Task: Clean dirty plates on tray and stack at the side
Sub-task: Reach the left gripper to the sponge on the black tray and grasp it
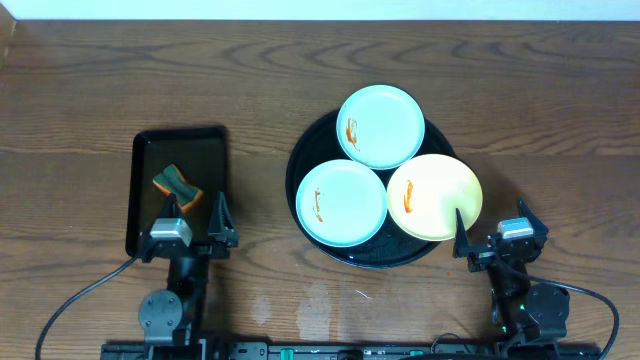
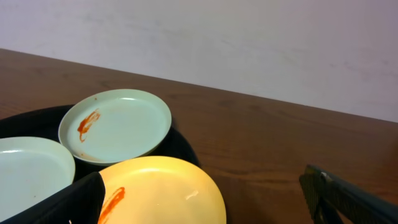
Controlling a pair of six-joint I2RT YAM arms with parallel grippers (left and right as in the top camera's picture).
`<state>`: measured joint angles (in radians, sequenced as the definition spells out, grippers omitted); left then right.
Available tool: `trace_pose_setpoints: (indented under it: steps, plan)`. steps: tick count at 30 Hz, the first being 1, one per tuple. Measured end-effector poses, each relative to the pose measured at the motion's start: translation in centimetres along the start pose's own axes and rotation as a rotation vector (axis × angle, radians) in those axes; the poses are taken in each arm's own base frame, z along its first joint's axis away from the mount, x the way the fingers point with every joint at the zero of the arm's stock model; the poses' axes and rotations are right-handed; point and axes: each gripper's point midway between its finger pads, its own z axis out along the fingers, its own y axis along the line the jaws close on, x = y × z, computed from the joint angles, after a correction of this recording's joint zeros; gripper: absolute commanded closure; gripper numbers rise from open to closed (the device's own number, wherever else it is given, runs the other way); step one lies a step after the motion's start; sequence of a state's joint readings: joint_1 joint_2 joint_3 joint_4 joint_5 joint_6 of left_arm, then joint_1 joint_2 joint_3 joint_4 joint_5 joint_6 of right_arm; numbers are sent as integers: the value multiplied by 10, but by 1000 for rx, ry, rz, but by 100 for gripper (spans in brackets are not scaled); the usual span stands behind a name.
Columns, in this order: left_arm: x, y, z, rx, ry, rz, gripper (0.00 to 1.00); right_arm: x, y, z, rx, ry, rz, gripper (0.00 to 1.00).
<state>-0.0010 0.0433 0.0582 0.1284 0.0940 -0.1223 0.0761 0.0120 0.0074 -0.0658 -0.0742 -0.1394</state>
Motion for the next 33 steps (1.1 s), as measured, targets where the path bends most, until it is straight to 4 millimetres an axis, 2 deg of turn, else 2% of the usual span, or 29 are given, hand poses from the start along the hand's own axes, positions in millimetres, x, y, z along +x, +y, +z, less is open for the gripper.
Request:
trace_pose_setpoints:
  steps: [5, 10, 12, 14, 17, 20, 23, 27, 33]
  plan:
    - [-13, 20, 0, -148, 199, 60, 18, 0, 0, 0, 0, 0, 0, 1]
    - [-22, 52, 5, -337, 531, 80, 18, 0, 0, 0, 0, 2, 0, 1]
    - [-21, 61, 16, -374, 657, 75, 18, 0, 0, 0, 0, 1, 0, 1]
    - [-19, 64, 35, -376, 744, 61, 18, 0, 0, 0, 1, 1, 0, 1]
    - [-6, 63, 56, -346, 843, 36, 18, 0, 0, 0, 1, 0, 0, 1]
    - [12, 68, 64, -352, 972, -17, 18, 0, 0, 0, 0, 1, 0, 1]
    - [25, 82, 65, -410, 1106, -112, 18, 0, 0, 0, 0, 0, 0, 1]
    - [39, 102, 79, -436, 1174, -236, 18, 0, 0, 0, 0, 1, 0, 1]
    - [69, 91, 85, -352, 1252, -383, 18, 0, 0, 0, 0, 1, 0, 1]
